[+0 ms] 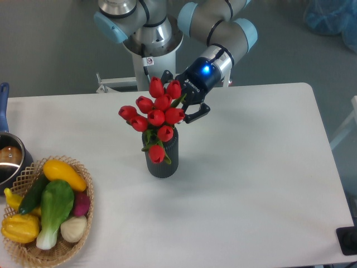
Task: Insert the flowers into the vase
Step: 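Lower the tulip stems down into the black vase, then open the gripper to release the tulips in the vase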
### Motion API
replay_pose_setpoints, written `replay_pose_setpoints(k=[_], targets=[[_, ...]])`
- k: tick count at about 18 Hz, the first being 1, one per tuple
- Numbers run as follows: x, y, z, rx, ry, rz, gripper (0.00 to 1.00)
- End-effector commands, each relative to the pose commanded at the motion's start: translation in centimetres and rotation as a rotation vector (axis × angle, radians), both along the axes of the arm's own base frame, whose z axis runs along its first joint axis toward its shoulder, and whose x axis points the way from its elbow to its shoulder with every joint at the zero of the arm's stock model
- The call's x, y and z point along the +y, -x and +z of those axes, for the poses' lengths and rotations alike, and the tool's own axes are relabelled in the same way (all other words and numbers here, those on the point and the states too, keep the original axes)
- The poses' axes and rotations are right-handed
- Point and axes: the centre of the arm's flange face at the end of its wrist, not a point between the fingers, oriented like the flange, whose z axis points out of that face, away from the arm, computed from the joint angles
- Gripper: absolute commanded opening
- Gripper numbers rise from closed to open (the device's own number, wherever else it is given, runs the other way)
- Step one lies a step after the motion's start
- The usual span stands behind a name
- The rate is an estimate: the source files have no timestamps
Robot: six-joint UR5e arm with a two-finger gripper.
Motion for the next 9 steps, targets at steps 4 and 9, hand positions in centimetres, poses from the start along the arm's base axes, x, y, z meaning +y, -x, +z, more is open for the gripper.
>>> replay_pose_setpoints(k=[4,9], targets=[[0.05,-0.05,-0.02,0.0,0.002,-0.001,0.5],[0.06,0.01,-0.08,0.002,0.007,-0.001,0.51]])
